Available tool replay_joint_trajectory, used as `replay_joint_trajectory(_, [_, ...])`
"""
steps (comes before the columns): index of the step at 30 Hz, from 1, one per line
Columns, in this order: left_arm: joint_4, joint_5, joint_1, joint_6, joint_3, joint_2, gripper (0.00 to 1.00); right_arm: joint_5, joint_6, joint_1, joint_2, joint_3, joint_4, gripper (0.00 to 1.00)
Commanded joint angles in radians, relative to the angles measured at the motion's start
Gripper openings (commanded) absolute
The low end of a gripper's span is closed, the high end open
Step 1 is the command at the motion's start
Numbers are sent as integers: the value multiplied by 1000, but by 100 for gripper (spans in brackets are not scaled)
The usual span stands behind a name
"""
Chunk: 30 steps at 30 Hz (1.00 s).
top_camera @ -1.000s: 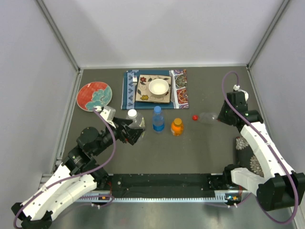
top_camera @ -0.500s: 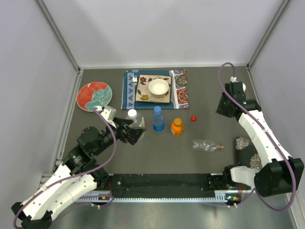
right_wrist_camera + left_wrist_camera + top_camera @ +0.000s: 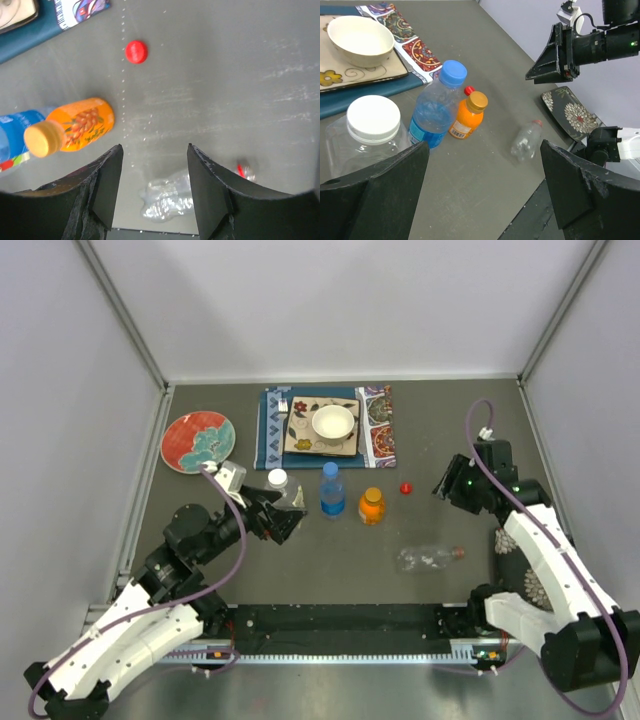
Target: Unscrew the bottle caps
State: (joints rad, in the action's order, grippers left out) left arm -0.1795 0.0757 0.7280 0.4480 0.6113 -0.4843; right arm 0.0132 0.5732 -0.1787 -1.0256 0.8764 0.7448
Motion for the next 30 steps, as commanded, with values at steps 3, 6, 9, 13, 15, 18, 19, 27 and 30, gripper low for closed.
replay_joint_trajectory(3, [90, 216, 5, -6, 18, -91, 99, 100, 24, -31, 84, -31, -35, 55])
replay_joint_trajectory(6, [88, 297, 68, -44, 79, -218, 99, 103, 28, -35, 113, -37, -36, 55])
replay_joint_trajectory(9, [28, 205, 235, -144, 178, -364, 99, 88, 42, -35, 150, -22, -33, 54])
replay_joint_trajectory(13, [-49, 162, 378, -258, 326, -581, 98, 10, 79, -35, 226, 21, -16, 55])
replay_joint_trajectory(15, [-84, 161, 399, -325, 405, -640, 99, -10, 102, -35, 265, 57, -4, 55])
replay_joint_trajectory(18, [-90, 168, 435, -426, 471, -738, 99, -93, 123, -33, 309, 120, 22, 56])
replay_joint_trajectory(19, [-92, 164, 453, -440, 487, -784, 99, -108, 126, -34, 314, 137, 36, 56])
replay_joint_trajectory(27, [-114, 168, 484, -638, 663, -1053, 99, -111, 166, -34, 393, 219, 53, 66])
replay_joint_trajectory(30, [-114, 162, 490, -687, 726, -1138, 99, -90, 166, -35, 409, 230, 54, 70])
